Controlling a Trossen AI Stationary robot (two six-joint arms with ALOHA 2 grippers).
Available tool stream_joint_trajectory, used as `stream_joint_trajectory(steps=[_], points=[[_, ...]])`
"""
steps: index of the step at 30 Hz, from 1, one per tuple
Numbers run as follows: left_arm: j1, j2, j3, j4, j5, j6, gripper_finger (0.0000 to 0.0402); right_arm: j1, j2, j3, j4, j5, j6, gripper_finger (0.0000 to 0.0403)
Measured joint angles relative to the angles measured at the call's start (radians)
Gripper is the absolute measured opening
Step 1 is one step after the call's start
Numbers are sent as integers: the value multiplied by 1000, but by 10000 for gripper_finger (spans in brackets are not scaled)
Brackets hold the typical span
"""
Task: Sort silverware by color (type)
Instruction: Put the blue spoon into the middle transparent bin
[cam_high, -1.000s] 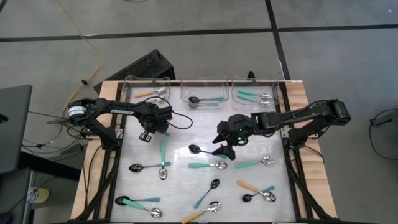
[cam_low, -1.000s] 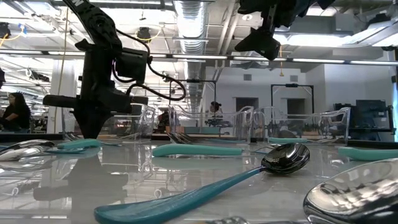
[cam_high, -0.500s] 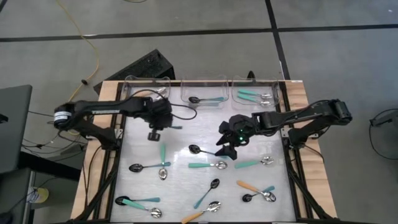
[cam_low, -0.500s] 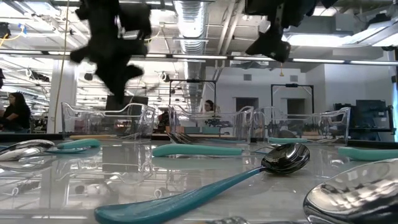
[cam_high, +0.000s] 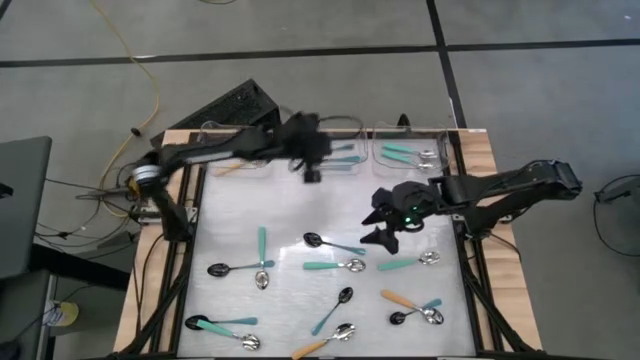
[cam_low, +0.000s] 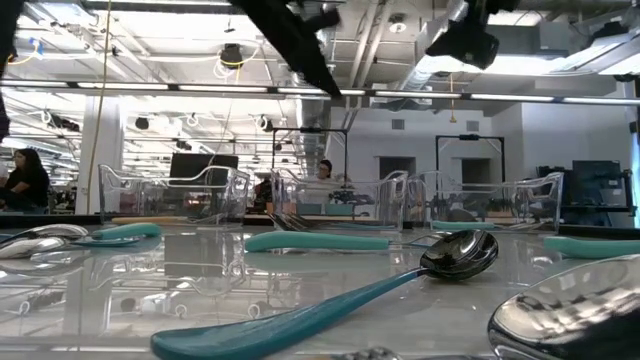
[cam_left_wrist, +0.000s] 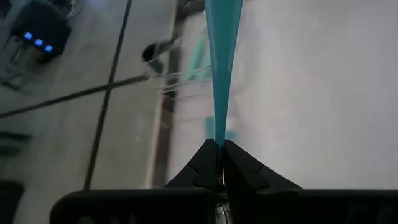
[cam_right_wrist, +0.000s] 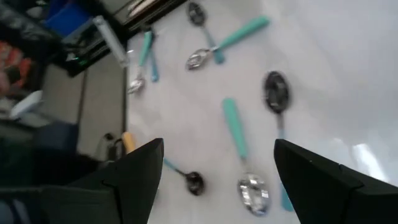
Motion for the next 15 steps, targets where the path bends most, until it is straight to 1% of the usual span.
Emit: stream_joint_trajectory(steps=[4, 9, 12, 15], points=[[79, 212, 203, -87, -5, 16, 0, -6, -44, 0, -53, 77, -14, 327], [132, 428, 423, -311, -9, 1, 0, -7, -55, 0, -82, 116, -9, 327], [145, 512, 503, -415, -8, -1, 0, -1, -55, 0, -98, 123, -2, 327], [151, 563, 518, -456, -7, 4, 0, 3, -48, 0, -105, 137, 3, 327]])
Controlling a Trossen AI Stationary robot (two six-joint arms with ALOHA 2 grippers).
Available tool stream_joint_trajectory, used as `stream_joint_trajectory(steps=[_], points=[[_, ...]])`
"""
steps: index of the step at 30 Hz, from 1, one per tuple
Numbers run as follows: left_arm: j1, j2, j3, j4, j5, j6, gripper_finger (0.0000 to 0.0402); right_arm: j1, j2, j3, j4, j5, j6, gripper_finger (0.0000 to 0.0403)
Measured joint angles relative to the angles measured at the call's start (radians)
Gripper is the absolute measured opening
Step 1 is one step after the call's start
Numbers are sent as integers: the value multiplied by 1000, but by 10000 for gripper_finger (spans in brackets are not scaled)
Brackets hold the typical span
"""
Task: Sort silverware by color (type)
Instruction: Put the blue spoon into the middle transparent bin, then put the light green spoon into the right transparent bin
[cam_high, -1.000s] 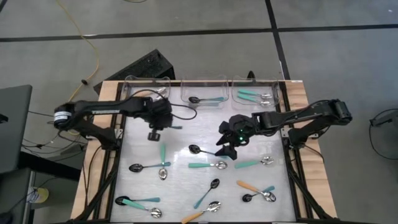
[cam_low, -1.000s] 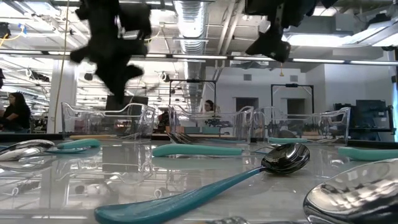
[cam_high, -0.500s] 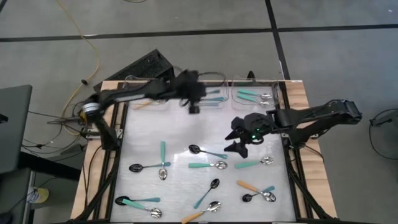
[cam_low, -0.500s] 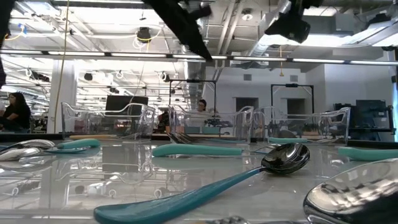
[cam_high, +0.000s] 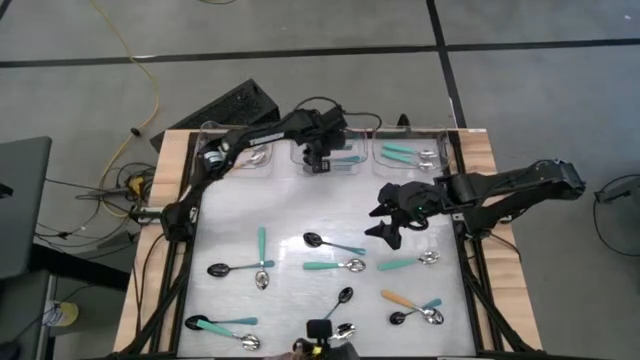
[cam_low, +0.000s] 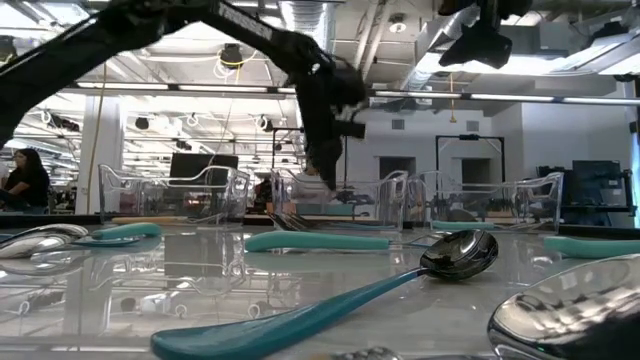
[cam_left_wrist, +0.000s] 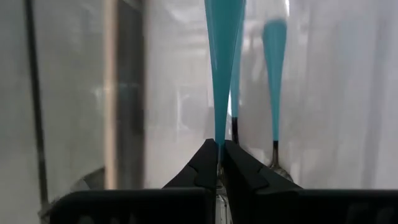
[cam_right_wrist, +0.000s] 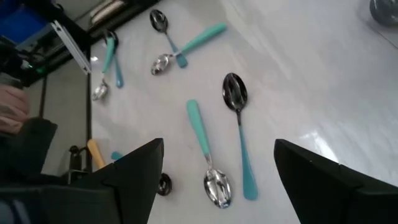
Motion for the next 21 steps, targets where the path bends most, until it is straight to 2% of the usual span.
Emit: stream_joint_trajectory(steps=[7, 13, 21], points=[[0, 42, -1, 11, -19, 2, 1, -17, 0, 0, -11, 2, 0, 327], [0, 44, -2, 24, 6, 2, 11, -16, 0, 0, -11, 2, 0, 327], [-1, 43, -9, 16, 67, 3, 54, -16, 0, 0, -10, 2, 0, 327]])
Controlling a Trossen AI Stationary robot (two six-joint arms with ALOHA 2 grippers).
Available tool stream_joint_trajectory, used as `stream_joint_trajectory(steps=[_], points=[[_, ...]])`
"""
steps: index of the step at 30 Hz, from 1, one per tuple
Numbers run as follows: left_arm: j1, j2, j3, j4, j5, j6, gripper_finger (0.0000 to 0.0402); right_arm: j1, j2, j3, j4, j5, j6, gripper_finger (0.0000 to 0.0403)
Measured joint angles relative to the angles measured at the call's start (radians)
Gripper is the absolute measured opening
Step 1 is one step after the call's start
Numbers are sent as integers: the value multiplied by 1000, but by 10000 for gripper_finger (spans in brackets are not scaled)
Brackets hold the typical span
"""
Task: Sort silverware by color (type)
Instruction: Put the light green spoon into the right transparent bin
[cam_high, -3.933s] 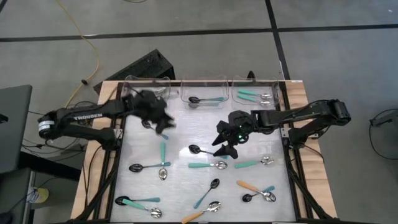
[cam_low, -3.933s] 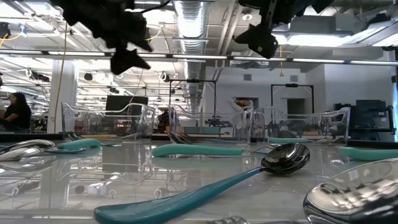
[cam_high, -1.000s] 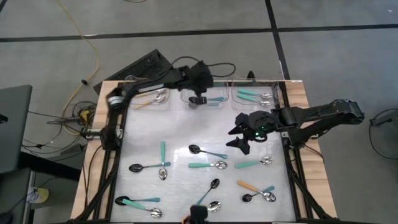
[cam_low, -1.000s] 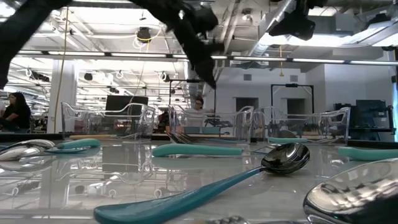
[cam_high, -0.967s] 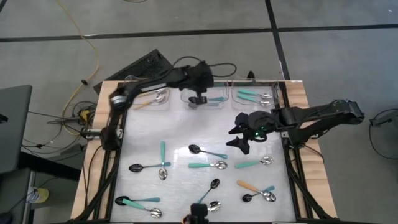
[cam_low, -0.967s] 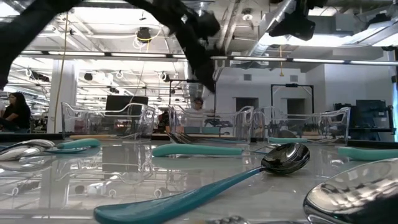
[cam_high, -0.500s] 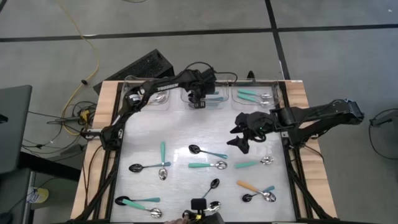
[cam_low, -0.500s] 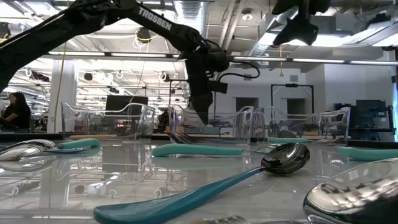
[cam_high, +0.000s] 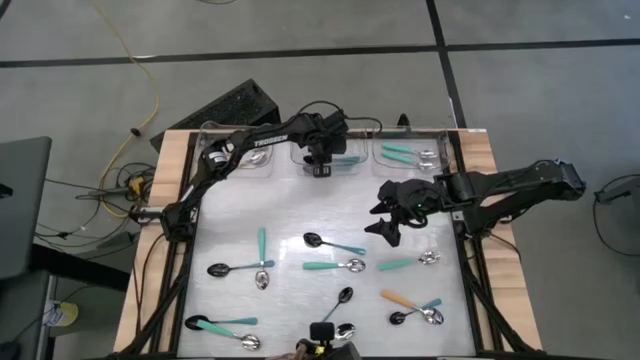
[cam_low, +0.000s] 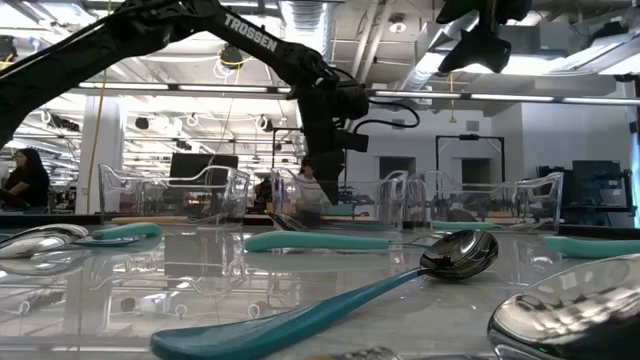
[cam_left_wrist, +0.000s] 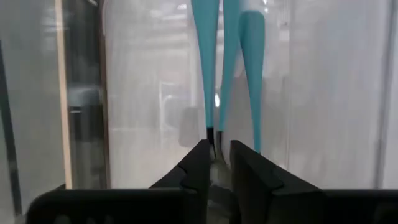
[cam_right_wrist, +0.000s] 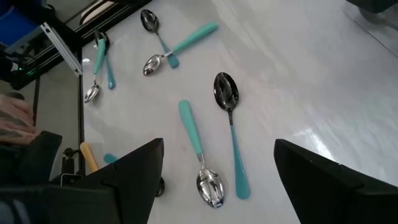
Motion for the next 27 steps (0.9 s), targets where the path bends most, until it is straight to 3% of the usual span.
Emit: stream_joint_trajectory(steps=[8, 14, 22, 27], points=[[-11, -9, 32, -54, -126, -10, 97, 0, 0, 0, 0, 0, -1, 327], [-11, -109, 135, -249, -80, -77, 100, 7, 1, 0, -1, -1, 0, 327], [-24, -411, 86, -448, 26, -173, 100, 87, 21, 0, -66, -116, -1, 327], [-68, -660, -70, -432, 74, -199, 100, 180, 56, 1, -92, -137, -20, 327]])
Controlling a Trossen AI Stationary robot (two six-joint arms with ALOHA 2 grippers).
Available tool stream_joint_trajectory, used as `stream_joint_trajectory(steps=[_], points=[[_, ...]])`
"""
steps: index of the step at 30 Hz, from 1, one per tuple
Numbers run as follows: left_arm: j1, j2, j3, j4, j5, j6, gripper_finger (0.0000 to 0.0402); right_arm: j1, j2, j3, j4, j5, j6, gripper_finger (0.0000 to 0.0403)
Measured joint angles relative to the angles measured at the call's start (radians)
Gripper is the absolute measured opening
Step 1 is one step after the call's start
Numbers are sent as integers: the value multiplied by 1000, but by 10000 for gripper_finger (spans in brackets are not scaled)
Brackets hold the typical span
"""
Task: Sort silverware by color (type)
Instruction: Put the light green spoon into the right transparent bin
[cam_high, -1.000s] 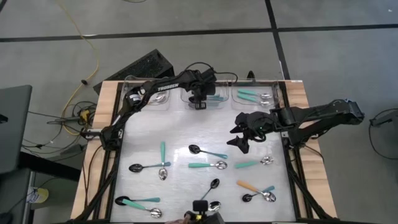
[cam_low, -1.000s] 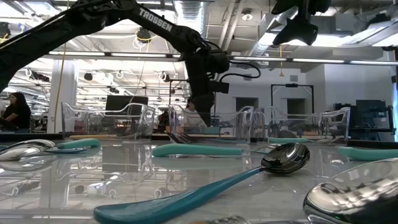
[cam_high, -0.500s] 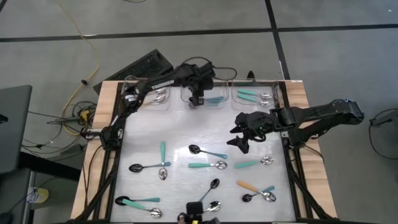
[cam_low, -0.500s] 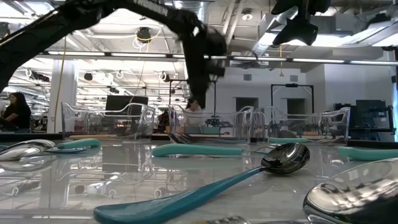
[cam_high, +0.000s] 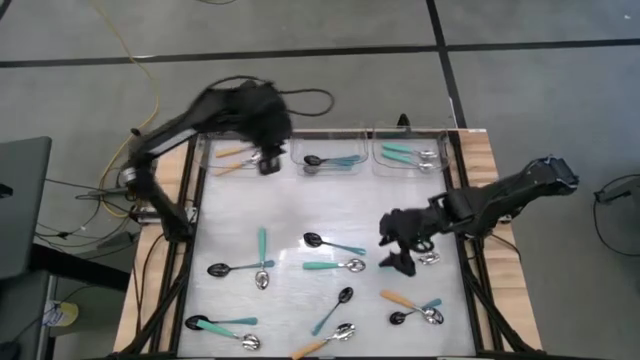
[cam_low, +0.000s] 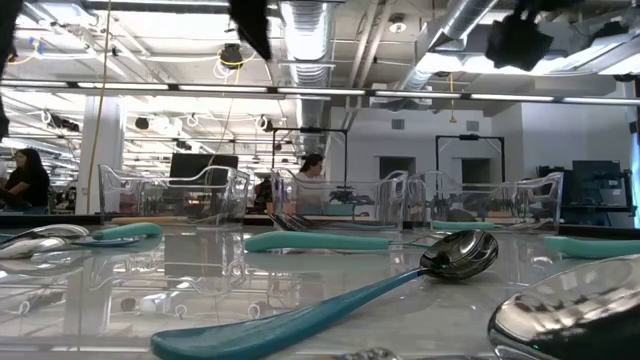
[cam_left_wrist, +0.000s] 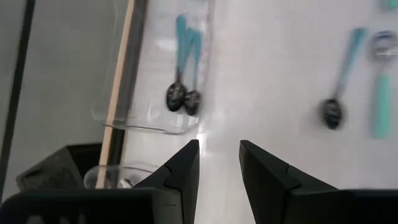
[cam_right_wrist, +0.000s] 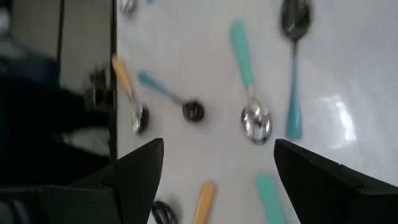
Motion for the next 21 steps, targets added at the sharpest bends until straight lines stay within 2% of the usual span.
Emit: stream_joint_trajectory(steps=[5, 12, 17, 21], points=[[-68, -270, -273, 130, 1, -60, 100, 88, 72, 0, 11, 0, -80, 327], [-171, -615, -703, 349, 26, -186, 100, 147, 185, -1, 52, -22, -71, 327], [-241, -774, -928, 536, 54, -312, 100, 170, 243, -1, -66, -23, -71, 327], [-272, -814, -1037, 676, 53, -385, 100, 165, 261, -2, -216, -16, -119, 327]])
